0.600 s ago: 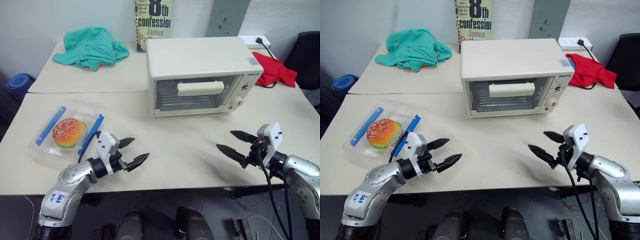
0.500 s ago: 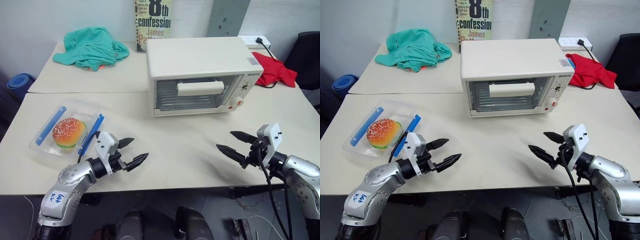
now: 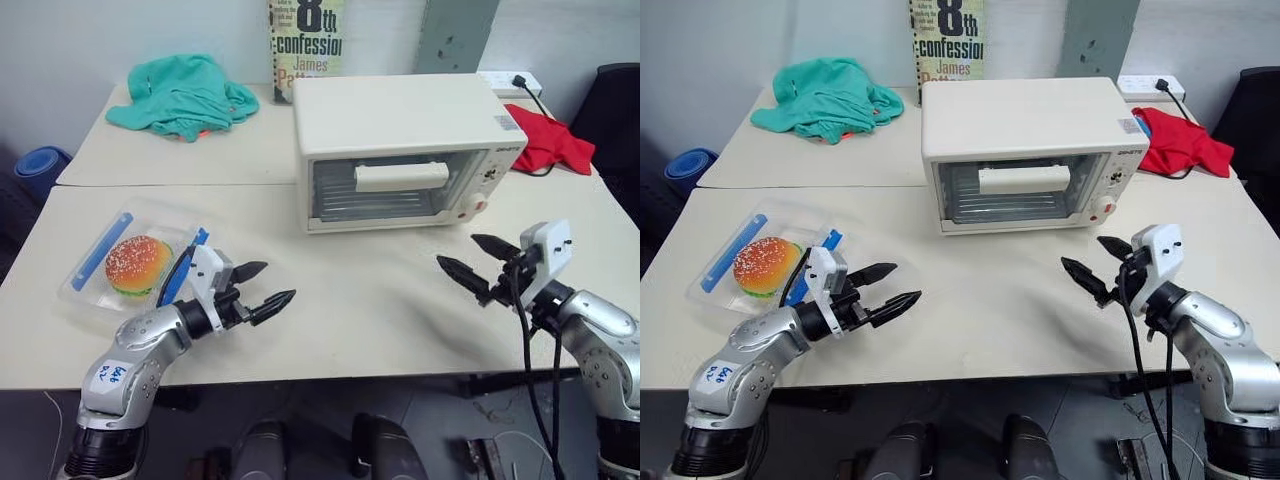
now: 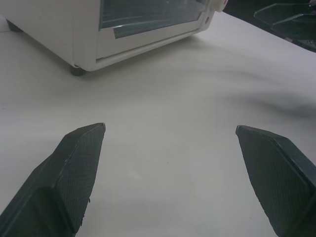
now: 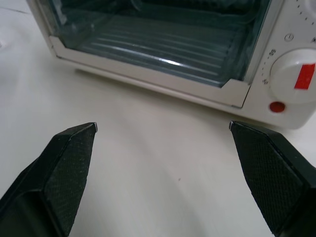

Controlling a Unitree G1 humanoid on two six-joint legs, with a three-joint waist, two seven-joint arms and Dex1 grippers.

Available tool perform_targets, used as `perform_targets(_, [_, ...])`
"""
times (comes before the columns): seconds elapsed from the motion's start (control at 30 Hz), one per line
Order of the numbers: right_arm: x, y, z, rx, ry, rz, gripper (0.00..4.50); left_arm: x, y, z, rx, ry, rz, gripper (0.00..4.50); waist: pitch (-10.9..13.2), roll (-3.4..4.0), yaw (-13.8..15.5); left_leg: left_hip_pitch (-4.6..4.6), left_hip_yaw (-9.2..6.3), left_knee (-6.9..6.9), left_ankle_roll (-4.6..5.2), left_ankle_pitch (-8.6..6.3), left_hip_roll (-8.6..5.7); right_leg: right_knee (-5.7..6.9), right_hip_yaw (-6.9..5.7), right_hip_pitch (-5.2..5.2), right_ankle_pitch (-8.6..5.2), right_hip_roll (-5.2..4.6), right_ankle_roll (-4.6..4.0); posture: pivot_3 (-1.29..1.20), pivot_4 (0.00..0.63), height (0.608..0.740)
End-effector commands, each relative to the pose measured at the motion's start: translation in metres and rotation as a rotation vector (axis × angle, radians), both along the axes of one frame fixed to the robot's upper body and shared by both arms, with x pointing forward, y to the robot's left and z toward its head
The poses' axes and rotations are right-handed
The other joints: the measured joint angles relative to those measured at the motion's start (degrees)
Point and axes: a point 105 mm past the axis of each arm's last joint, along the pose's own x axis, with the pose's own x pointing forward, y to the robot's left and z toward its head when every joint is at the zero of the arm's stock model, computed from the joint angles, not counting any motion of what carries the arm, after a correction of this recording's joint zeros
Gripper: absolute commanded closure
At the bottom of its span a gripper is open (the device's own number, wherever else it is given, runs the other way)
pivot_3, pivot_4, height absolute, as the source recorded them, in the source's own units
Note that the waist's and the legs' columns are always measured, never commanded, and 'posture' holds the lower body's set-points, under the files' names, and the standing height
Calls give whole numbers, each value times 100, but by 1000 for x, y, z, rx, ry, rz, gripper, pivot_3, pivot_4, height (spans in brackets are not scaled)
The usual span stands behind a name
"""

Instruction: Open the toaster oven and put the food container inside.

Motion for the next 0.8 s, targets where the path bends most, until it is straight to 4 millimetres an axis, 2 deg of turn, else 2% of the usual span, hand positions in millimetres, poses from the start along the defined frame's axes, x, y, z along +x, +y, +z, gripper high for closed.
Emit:
perform_targets(0.03, [5, 5, 9, -11, -28, 21, 20, -1, 5, 23, -19, -45, -25, 0, 0, 0, 1, -1, 0, -1, 0, 0, 0, 0, 0, 0, 0, 0, 0, 0, 150, 740])
perform_targets(0.2, [19, 13, 30, 14, -62, 65, 20, -8, 1, 66, -22, -95, -153, 0, 1, -1, -4, -3, -1, 6, 1, 1, 0, 6, 0, -2, 1, 0, 1, 0, 150, 740])
perform_targets(0.3, [36, 19, 49, 30, -110, 69, 20, -14, -6, 93, 64, -161, -233, 0, 1, -1, -10, -1, 0, 5, 1, 1, 0, 10, 1, -2, 1, 0, 1, 0, 150, 740])
perform_targets(0.47, [52, 29, 66, 58, -145, 82, 20, -19, -9, 118, 99, -224, -269, 0, 0, 0, -35, -2, 5, -6, -3, 1, 0, 13, 3, -6, 0, 6, 0, 0, 150, 740])
perform_targets(0.57, [51, 40, 68, 56, -150, 130, 20, -16, -11, 130, 97, -268, -259, 0, 0, -1, -31, -10, 6, -6, -7, 3, 4, 23, 3, -11, 1, 13, 1, 0, 150, 740])
perform_targets(0.8, [28, 60, 79, 90, -190, 256, 20, 3, -9, 134, 127, -323, -180, 0, 1, -1, -48, -10, 14, -2, -5, 2, 4, 16, 9, -12, 5, 14, 9, 0, 150, 740])
